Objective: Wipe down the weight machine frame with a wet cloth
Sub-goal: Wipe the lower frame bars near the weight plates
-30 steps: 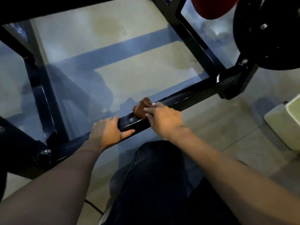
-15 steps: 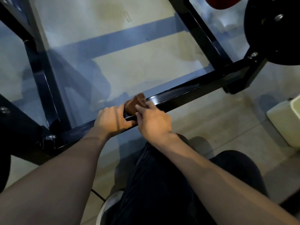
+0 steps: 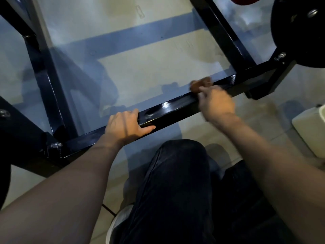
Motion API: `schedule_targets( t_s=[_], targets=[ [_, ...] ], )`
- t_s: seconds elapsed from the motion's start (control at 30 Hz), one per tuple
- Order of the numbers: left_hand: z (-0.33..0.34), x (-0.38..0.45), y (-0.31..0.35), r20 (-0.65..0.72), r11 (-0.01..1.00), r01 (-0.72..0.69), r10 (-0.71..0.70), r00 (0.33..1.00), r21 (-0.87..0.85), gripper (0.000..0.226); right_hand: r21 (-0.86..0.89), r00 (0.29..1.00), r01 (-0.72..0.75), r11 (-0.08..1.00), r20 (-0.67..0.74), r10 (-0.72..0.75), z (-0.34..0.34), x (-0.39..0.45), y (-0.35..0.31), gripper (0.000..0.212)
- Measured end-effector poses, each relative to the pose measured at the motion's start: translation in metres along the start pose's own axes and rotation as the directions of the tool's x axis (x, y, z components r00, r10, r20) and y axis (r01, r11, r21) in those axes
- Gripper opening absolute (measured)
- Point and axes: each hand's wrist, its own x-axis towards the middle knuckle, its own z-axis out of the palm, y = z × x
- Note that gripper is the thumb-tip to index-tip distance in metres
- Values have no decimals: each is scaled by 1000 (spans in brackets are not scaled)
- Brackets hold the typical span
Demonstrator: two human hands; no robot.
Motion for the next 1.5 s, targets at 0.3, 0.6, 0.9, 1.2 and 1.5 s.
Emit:
schedule_targets(
  t_s=[0.3,0.6,0.9,1.2,1.5],
  targets=[
    [2,3,-2,-6,1000,20,-20,1000,12,71,25,929,359,933,89,-360,22,-34,-36,37],
    [-1,3,0,50,999,34,-34,998,14,71,-63,994,-110,992,-29,108,-10,29,37,38],
    [-2,2,3,20,999,38,-39,999,35,71,17,919,375,927,127,-374,21,-52,-56,40],
    [-1,2,2,69,998,48,-51,996,46,73,-46,980,-197,979,-4,197,-25,58,73,39],
    [0,0,1,16,999,22,-23,1000,25,68,111,973,152,982,158,-168,9,-15,-11,44]
  ],
)
